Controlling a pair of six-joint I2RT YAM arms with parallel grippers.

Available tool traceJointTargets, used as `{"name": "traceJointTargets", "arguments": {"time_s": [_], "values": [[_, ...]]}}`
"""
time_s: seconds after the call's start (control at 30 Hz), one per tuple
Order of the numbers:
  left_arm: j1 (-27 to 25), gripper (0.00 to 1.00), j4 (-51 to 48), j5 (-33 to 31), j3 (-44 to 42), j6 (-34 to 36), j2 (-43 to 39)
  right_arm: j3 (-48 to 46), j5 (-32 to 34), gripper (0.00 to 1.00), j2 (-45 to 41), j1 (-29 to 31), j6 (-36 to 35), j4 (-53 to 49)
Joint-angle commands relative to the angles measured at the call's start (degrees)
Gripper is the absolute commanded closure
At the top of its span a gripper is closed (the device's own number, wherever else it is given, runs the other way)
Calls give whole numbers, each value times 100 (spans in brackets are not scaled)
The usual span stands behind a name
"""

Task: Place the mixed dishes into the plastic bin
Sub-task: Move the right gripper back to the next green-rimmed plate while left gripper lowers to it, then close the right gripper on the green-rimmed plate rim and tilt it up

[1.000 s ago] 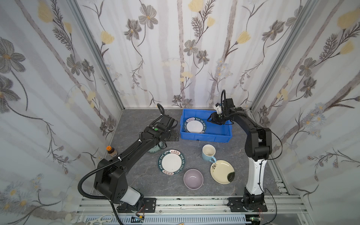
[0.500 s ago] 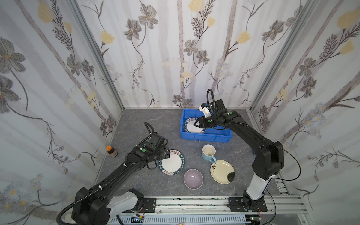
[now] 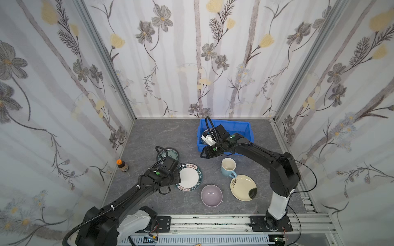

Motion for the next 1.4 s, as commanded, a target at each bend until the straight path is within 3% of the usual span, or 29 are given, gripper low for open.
{"name": "traceJointTargets", "arguments": {"time_s": [0.0,0.27,0.43,1.07,1.37], "values": [[0,35,233,-27,-67,-134,176,-42,-75,53,148,20,17,332],[3,38,421,-123,-164,-178,643,-59,-96,54,426,49,-116,303],[-4,54,502,-131,-179,-196,879,-91,-208,55,582,52,-145,308],[-4,62,782,-45,-287,-205,1210,-31,-298,56,1061,261,-252,218],[-4,62,843,-27,-276,-170,1280,12,-350,63,1276,354,-281,187]]}}
